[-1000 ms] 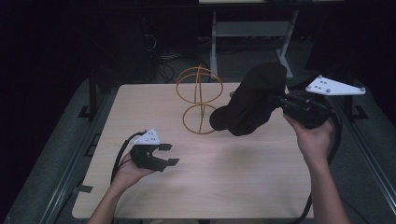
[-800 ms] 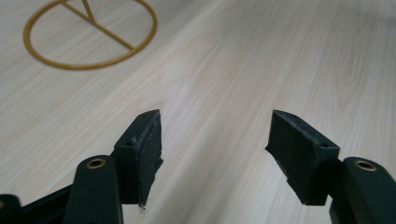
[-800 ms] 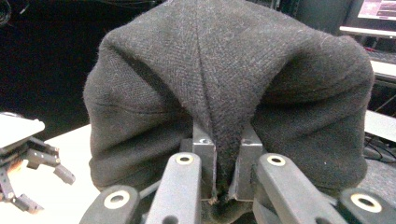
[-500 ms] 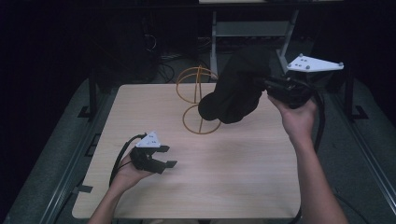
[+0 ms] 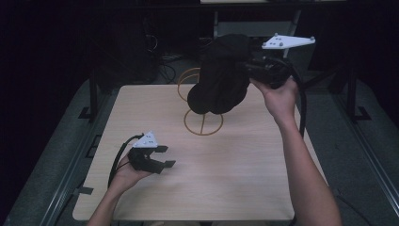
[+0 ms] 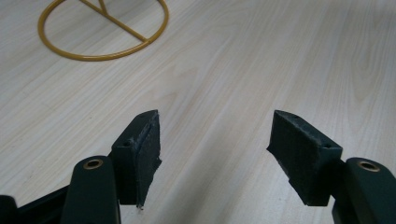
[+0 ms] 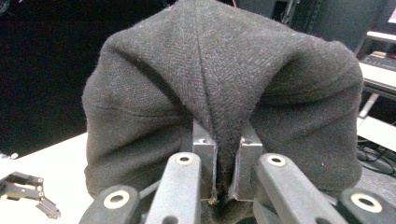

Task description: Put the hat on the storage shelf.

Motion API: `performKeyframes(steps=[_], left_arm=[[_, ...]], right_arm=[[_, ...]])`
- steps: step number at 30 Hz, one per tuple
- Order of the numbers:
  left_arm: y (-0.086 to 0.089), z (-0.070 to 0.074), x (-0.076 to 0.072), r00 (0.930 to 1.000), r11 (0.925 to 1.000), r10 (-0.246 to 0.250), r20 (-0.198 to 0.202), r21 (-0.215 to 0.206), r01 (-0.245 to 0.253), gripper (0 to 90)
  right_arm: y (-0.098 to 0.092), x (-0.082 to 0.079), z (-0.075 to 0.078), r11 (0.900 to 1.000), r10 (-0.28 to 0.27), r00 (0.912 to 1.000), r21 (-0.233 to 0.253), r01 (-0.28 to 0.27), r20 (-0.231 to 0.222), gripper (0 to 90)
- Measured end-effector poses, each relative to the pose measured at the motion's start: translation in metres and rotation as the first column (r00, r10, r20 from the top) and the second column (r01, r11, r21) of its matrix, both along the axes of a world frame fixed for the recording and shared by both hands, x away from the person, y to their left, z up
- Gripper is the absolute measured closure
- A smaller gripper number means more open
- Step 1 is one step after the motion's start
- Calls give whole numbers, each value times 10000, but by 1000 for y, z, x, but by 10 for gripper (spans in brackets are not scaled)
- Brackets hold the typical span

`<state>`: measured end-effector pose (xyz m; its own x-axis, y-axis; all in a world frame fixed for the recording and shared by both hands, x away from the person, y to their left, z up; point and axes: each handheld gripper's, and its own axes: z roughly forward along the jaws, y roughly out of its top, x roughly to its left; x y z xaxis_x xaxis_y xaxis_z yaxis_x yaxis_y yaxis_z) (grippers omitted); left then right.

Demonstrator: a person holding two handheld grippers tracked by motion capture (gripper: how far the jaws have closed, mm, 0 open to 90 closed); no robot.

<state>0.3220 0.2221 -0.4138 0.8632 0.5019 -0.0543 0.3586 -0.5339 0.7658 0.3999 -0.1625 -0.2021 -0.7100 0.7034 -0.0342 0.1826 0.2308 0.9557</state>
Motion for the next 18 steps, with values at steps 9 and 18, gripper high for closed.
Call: performKeyframes(steps=[9, 18], left_arm=[[4, 0, 1, 10000, 9998, 91, 6, -178, -91, 331], [7, 1, 2, 9999, 9993, 129, 6, -357, -129, 331]], right_arm=[[26, 33, 2, 9993, 159, 9992, -333, -172, -378, 828], [47, 61, -2, 9992, 321, 9972, -233, -338, -676, 828]])
